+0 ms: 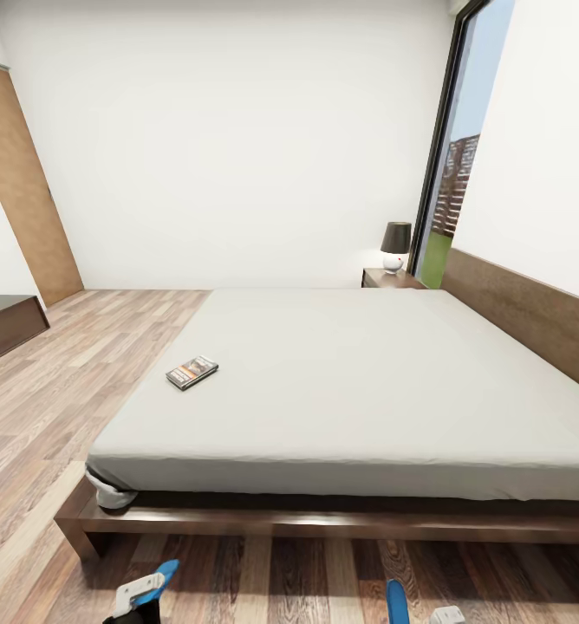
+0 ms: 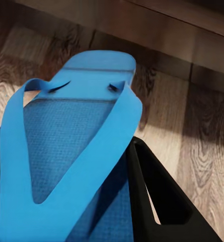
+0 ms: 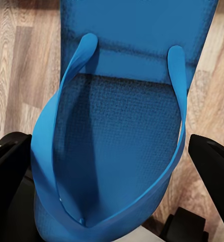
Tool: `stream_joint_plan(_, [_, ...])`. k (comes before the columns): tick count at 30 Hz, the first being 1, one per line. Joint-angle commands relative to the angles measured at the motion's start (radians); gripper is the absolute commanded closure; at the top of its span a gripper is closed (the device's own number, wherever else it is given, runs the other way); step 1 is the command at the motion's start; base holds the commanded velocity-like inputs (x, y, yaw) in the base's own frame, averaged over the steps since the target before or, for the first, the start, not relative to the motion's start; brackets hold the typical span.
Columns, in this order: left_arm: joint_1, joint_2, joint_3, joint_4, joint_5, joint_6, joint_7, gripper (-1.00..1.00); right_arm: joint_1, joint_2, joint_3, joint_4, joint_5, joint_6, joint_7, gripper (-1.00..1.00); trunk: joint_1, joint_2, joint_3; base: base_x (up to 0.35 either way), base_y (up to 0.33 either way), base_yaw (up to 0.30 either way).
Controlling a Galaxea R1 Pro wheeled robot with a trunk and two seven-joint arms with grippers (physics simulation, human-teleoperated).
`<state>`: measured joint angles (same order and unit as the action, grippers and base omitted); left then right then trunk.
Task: In the bedroom, move the book from the bed onto either nightstand, and place the two sandals side by side next to the bed.
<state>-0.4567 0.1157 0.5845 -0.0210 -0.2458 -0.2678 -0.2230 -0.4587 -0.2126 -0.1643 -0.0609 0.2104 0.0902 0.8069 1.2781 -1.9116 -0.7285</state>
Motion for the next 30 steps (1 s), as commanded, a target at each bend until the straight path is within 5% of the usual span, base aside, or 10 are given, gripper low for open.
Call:
stream_joint_plan(1, [-0.001,0.002,0.008,0.001,-0.013,-0.012,-0.001,1.00,0.000,0.000,-0.009,-0.002,0.006,0.010,0.004,1.00,0.000,0.000,-0.001,0.000,0.000,0.000])
stream_joint_plan(10, [0.000,0.017,0.008,0.001,-0.012,-0.065,0.010,1.00,0.000,-0.001,-0.010,-0.002,0.006,0.010,0.004,1.00,0.000,0.000,-0.001,0.000,0.000,0.000])
stream_joint_plan(18, [0.000,0.021,0.008,0.001,-0.012,-0.158,0.166,1.00,0.000,-0.001,-0.011,-0.002,0.005,0.010,0.004,1.00,0.000,0.000,-0.001,0.000,0.000,0.000])
stream_joint_plan(25, [0.000,0.021,0.008,0.001,-0.013,-0.173,0.196,1.00,0.000,-0.003,-0.015,-0.002,-0.001,0.014,0.012,1.00,0.000,0.000,-0.001,0.000,0.000,0.000])
stream_joint_plan(27, [0.000,0.021,0.007,0.001,-0.013,-0.174,0.196,1.00,0.000,-0.023,-0.022,-0.003,-0.029,0.021,0.028,1.00,0.000,0.000,-0.001,0.000,0.000,0.000])
stream_joint_plan(30, [0.000,0.020,0.006,0.001,-0.013,-0.174,0.197,1.00,0.000,-0.122,-0.028,-0.007,-0.150,0.048,0.091,1.00,0.000,0.000,-0.001,0.000,0.000,0.000])
